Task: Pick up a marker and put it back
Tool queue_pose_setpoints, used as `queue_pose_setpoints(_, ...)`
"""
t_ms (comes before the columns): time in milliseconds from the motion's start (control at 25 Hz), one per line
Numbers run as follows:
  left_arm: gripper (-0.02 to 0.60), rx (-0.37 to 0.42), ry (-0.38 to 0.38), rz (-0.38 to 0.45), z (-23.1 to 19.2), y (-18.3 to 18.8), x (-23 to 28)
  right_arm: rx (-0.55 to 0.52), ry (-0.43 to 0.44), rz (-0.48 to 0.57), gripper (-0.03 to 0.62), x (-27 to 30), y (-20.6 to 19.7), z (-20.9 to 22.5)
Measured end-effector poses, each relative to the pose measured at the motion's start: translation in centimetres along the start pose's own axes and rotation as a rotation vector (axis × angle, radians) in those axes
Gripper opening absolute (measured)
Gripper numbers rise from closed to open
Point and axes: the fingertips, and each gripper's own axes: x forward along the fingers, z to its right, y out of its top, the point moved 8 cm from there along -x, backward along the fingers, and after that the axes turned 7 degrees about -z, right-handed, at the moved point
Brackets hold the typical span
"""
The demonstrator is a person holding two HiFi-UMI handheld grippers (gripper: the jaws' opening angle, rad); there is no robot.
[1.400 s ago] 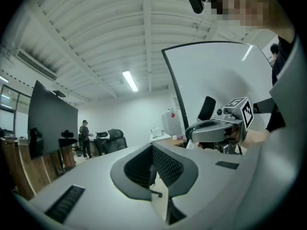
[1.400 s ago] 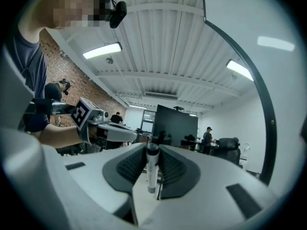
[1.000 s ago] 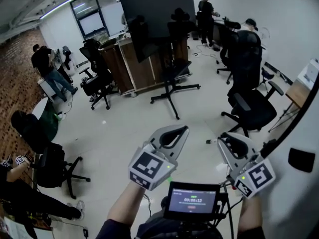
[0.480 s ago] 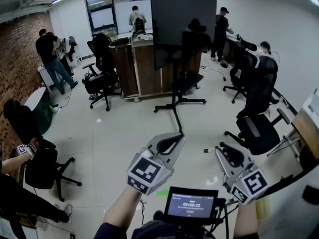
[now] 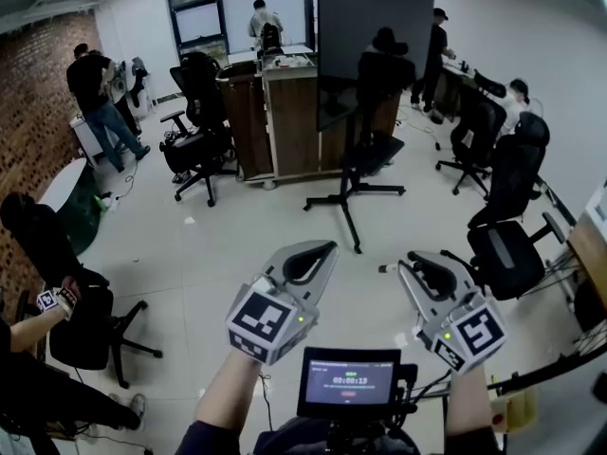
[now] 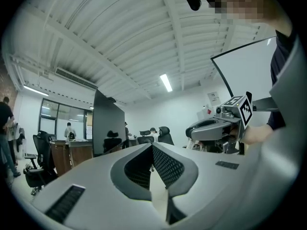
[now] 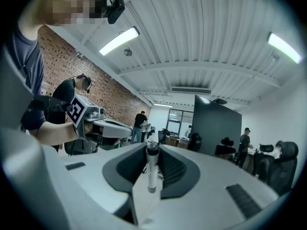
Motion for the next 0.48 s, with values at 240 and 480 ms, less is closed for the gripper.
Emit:
queue_pose_setpoints(240, 0.0, -0.016, 0.036, -0.02, -4.9, -2.3, 1.6, 0.0, 0.026, 0.02, 0.092, 6.0, -1.0, 1.7)
queue_pose_setpoints(480, 0.0, -0.033, 0.073, -0.076, -11.4, -2.6, 8.2, 0.023, 0.093, -0.001, 0.092, 13.4, -1.5, 7.6)
